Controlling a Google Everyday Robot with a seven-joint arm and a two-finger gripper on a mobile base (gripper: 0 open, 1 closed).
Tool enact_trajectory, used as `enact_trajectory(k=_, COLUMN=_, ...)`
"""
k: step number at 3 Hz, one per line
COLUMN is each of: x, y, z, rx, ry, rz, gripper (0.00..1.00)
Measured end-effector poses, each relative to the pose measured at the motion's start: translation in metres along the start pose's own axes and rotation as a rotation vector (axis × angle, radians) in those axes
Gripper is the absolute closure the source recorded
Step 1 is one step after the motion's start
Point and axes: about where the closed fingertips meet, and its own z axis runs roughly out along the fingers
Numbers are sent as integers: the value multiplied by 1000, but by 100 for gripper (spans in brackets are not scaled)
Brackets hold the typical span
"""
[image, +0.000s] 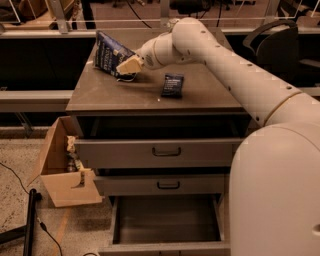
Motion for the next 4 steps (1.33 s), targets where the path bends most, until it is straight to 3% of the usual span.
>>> enact_trajectory(k=1, x=13, y=2, z=14, rx=-28, ry=-7, rz=20, gripper=63)
enact_trajectory(k=2, x=6, y=6, z=3, rx=-88, ry=-59, rz=8, gripper=87)
enact_trajectory(k=3, x=-6, y=20, z=-21, rx=-157, ry=-105, rz=-24, gripper=100)
enact_trajectory(k=4, x=-7, y=60, z=-81, rx=-239, ry=-131, rz=-42, gripper=100)
